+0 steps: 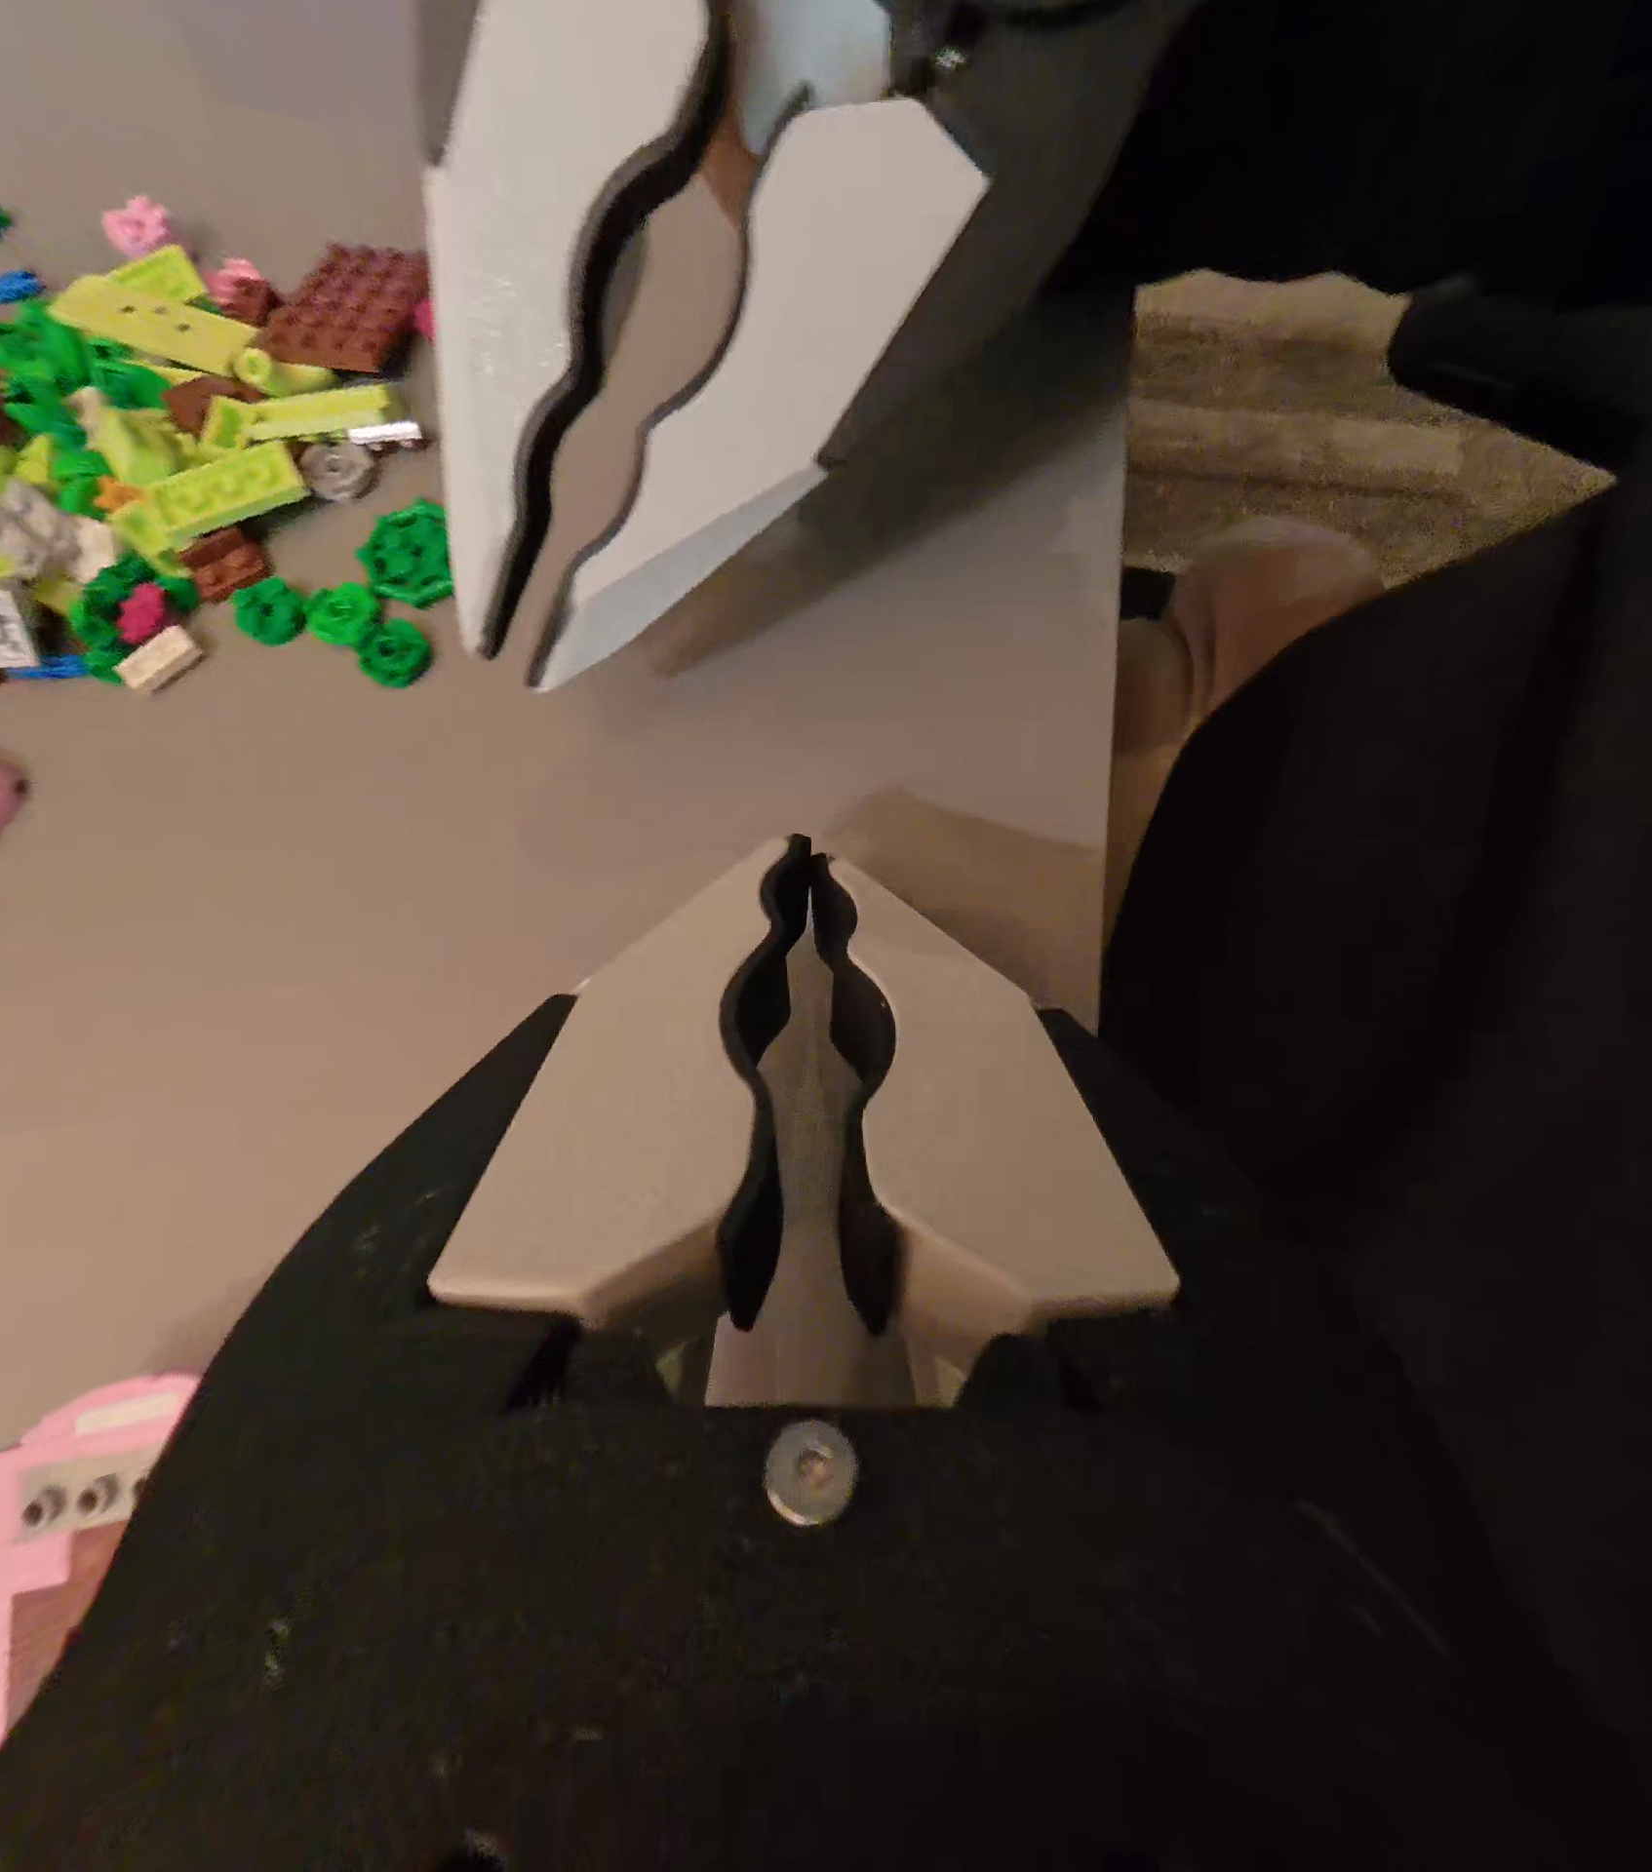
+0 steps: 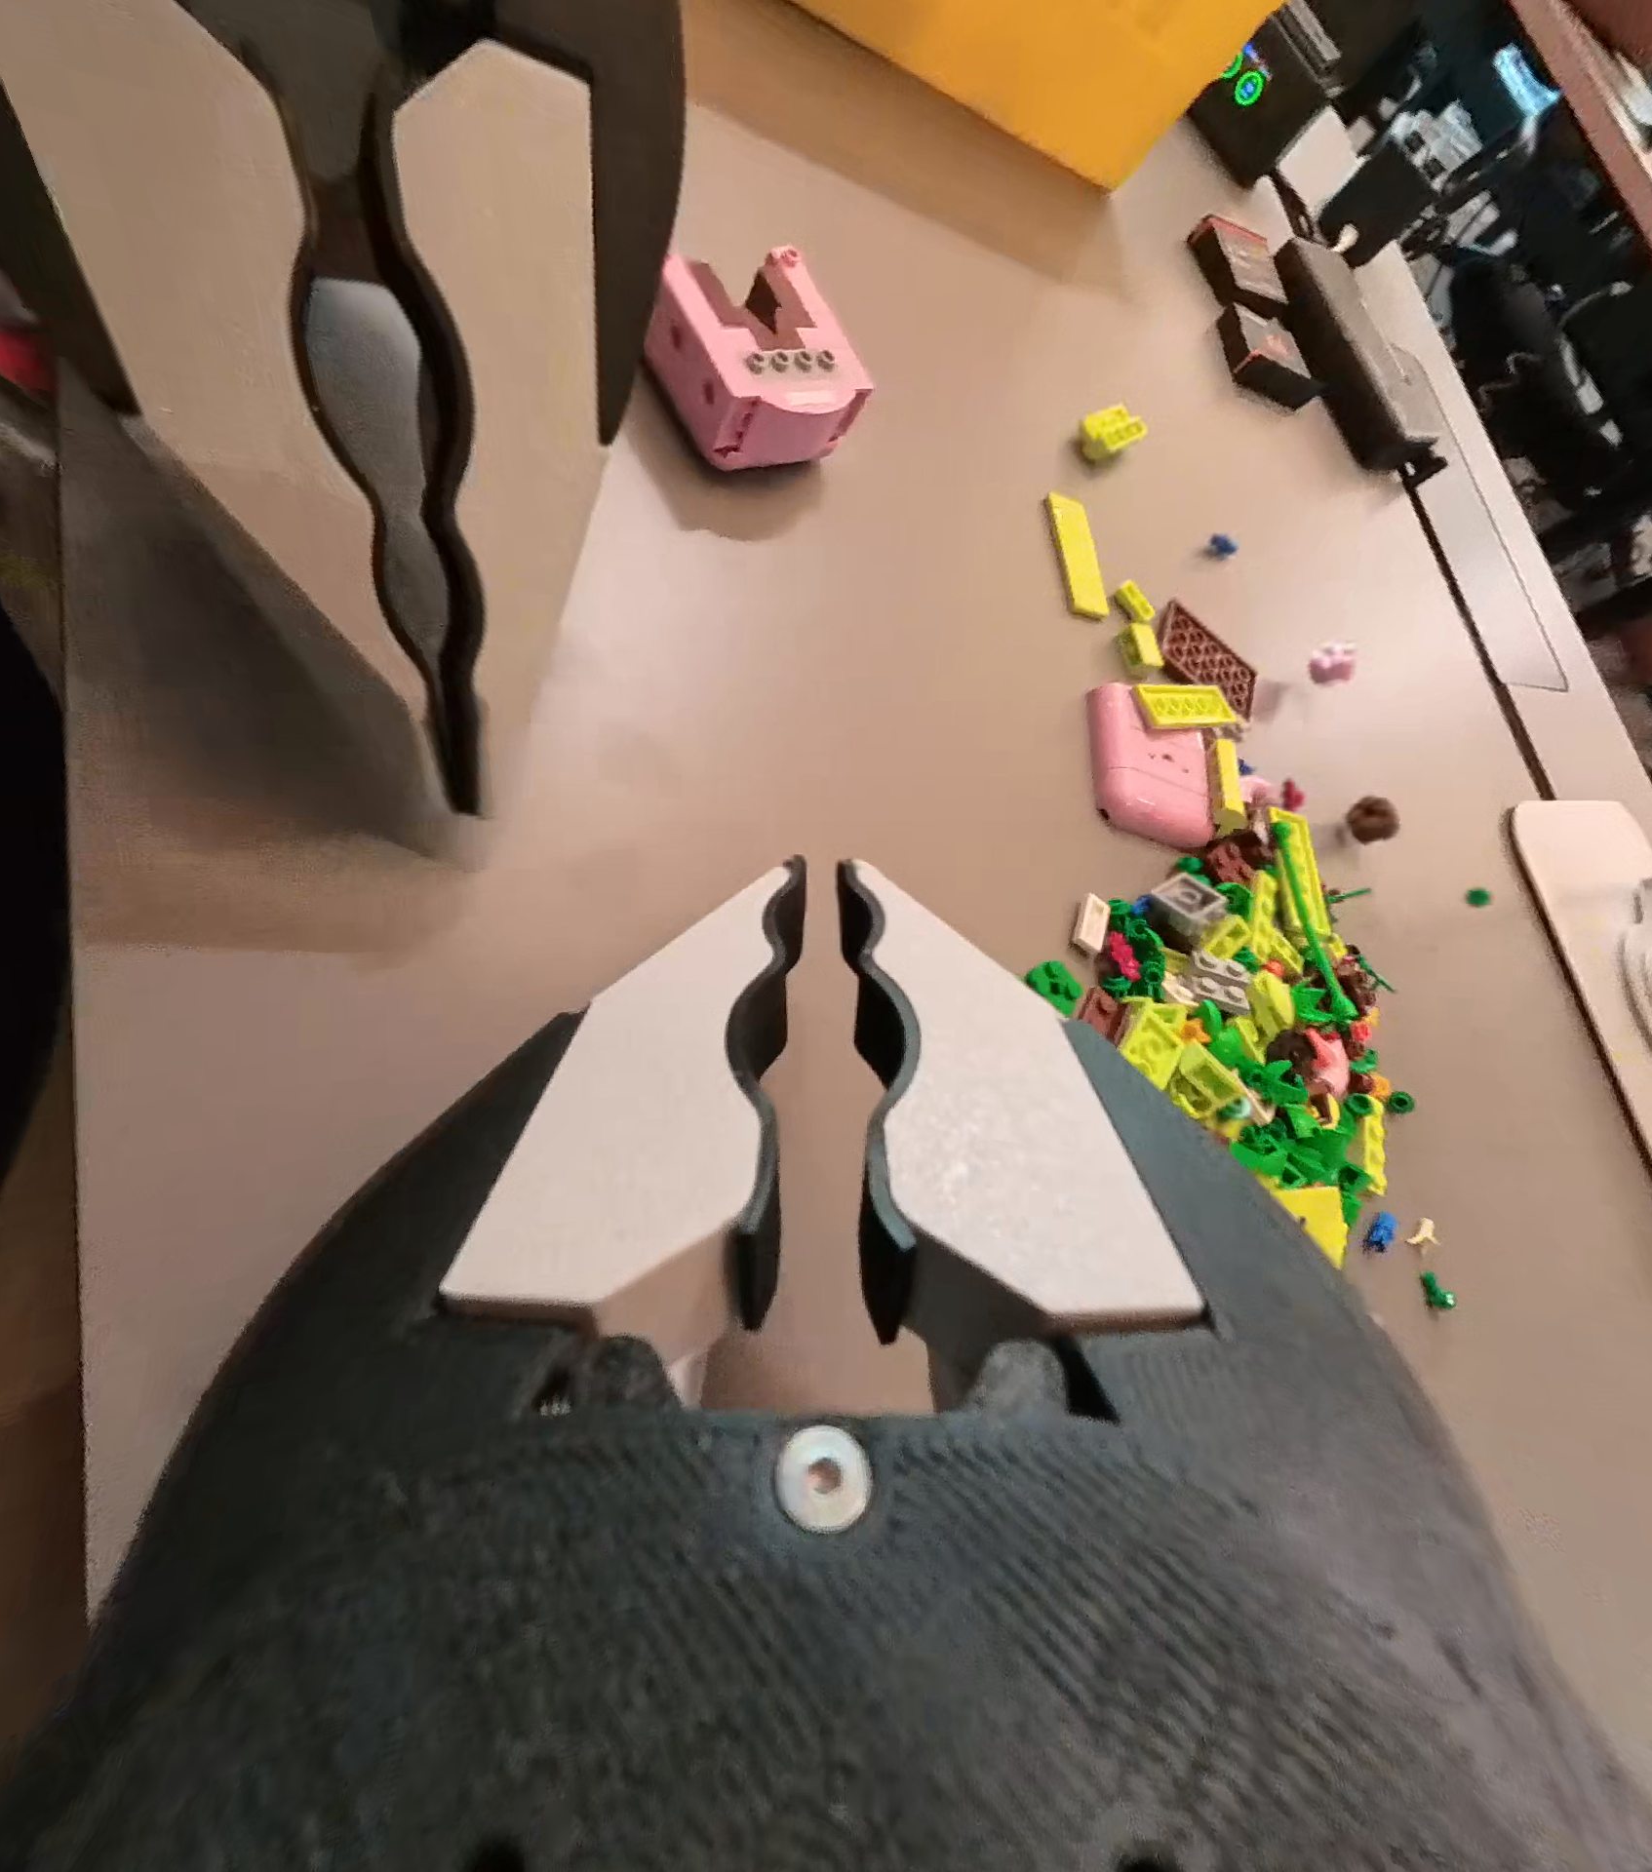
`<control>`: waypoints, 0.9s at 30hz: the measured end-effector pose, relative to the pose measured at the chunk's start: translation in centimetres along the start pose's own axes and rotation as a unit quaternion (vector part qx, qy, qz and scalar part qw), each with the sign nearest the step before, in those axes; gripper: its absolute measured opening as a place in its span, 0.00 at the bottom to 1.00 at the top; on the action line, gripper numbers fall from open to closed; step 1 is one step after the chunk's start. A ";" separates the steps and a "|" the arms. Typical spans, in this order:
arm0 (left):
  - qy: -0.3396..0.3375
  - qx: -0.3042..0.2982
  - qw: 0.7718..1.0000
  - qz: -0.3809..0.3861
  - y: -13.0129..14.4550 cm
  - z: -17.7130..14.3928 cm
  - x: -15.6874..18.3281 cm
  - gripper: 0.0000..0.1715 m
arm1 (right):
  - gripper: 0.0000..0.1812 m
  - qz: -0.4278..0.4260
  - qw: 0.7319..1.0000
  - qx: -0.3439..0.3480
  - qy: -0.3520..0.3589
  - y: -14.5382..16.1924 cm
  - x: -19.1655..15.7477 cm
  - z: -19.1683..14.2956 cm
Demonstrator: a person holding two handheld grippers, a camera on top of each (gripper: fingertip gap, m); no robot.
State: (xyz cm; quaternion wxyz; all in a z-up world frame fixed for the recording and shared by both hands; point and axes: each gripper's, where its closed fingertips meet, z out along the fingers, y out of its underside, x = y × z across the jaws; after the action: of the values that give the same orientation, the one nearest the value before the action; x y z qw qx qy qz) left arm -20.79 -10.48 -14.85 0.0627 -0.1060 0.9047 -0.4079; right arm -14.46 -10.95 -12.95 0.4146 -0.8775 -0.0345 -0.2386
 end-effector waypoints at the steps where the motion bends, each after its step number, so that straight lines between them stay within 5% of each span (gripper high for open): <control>1: 0.000 0.006 1.000 -0.008 -0.2 -0.2 -0.3 0.00 | 0.02 0.011 1.000 0.010 0.002 -0.3 0.2 -0.1; 11: -0.045 0.056 0.997 -0.040 -1.1 -1.8 -3.2 0.14 | 0.06 0.080 0.994 0.075 0.020 -2.0 2.0 -1.0; 20: -0.092 0.124 0.986 -0.071 -2.3 -3.2 -5.4 0.17 | 0.15 0.166 0.979 0.113 0.016 -3.1 3.9 -1.3; 27: -0.098 0.137 0.982 -0.085 -2.1 -3.5 -5.9 0.20 | 0.16 0.172 0.980 0.094 0.039 -2.2 4.2 -1.5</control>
State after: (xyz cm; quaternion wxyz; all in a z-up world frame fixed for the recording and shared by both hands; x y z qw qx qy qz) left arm -15.50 -7.90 -10.84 0.1305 -0.2126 0.8171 -0.5197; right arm -11.89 -11.21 -8.66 0.5308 -0.8177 0.1108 -0.1933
